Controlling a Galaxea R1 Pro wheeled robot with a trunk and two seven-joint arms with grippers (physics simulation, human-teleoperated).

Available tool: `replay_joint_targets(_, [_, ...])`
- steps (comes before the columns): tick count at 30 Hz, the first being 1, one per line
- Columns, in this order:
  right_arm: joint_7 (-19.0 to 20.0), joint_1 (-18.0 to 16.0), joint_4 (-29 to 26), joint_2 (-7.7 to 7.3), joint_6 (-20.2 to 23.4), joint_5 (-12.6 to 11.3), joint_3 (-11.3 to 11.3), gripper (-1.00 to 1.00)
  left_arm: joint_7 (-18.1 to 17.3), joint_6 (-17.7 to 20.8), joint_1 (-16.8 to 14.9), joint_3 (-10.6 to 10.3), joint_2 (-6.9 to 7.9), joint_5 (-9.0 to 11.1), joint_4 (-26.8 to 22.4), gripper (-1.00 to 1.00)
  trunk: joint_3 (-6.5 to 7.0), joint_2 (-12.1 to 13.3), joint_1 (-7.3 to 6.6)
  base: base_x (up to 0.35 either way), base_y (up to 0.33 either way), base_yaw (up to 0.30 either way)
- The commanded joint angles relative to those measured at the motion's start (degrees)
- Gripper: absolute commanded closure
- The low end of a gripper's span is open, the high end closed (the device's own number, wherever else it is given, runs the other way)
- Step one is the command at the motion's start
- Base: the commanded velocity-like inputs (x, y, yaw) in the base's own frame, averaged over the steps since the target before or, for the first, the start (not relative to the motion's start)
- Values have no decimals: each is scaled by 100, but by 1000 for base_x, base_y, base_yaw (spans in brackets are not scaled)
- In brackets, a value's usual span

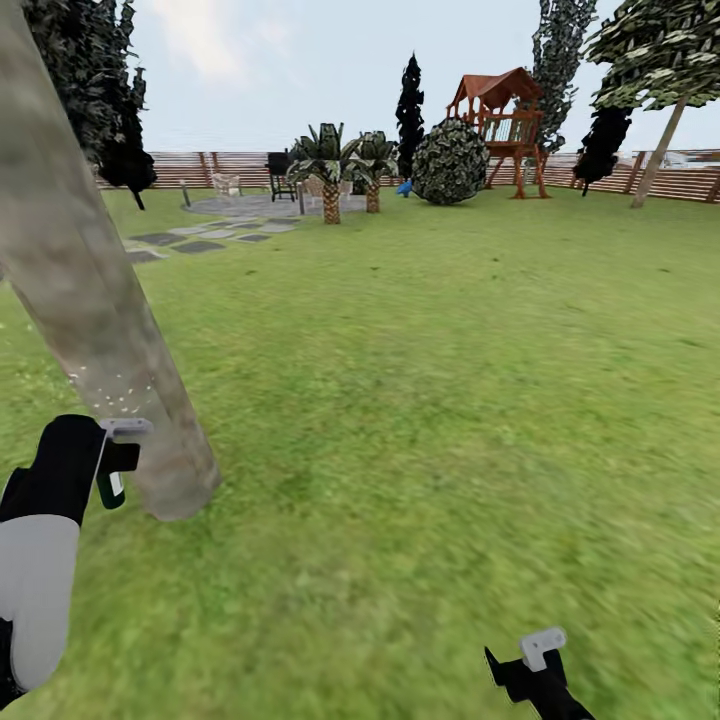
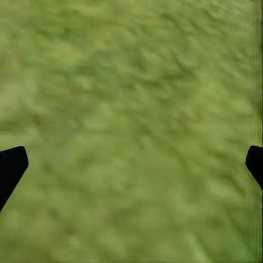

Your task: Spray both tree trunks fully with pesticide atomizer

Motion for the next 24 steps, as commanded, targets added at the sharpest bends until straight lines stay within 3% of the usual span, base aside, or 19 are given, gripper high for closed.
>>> replay_joint_targets(1, [39,-3,4,1,-17,29,-50,-100,-58,14,-4,10,-7,-65,-4,100,-5,-2,1,175,-246,1])
replay_joint_targets(13, [39,-3,4,9,-17,31,-50,-100,-50,11,45,3,-3,-66,-1,100,-5,-2,1,172,-246,19])
replay_joint_targets(24, [39,-3,4,10,-17,30,-50,-100,-37,-74,197,11,69,-79,86,100,-5,-2,1,161,-246,253])
